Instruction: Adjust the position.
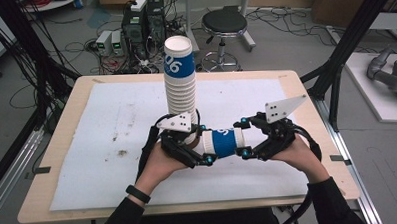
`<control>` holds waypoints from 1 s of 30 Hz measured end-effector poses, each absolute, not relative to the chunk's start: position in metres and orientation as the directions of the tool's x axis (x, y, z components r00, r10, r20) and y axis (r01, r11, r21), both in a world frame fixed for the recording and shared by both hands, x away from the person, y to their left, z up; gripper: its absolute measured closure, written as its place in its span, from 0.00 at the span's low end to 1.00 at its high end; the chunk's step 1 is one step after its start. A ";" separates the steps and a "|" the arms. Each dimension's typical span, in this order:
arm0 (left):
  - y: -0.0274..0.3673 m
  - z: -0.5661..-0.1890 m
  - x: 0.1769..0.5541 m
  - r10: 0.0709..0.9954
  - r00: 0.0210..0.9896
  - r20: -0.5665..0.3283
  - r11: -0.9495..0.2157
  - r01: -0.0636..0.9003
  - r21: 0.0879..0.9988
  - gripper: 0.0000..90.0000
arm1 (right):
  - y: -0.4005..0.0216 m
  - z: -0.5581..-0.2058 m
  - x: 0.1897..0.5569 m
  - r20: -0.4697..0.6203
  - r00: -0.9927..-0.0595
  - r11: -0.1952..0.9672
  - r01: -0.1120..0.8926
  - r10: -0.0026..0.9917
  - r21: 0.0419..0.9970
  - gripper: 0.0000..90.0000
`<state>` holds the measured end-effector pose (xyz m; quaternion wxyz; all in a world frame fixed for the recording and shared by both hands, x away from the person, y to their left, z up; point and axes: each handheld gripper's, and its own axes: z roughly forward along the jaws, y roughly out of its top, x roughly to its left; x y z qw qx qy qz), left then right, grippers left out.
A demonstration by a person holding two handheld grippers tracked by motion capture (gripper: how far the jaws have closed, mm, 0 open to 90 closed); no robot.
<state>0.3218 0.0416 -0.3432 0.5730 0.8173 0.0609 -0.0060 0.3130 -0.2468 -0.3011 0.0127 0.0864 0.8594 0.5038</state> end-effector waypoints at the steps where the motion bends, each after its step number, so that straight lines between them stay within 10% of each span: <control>1: 0.041 -0.343 0.322 0.089 0.993 -0.081 -0.334 0.106 0.937 0.22 | -0.245 -0.302 0.313 0.062 -0.986 0.491 0.132 0.156 0.861 0.24; 21: 0.041 -0.343 0.320 0.085 0.986 -0.145 -0.198 0.160 0.967 0.08 | -0.252 -0.312 0.322 0.143 -0.985 0.398 0.172 0.102 0.901 0.33; 30: 0.047 -0.344 0.323 0.055 0.983 -0.174 -0.135 0.180 0.974 0.17 | -0.252 -0.316 0.324 0.162 -0.983 0.352 0.183 0.089 0.918 0.33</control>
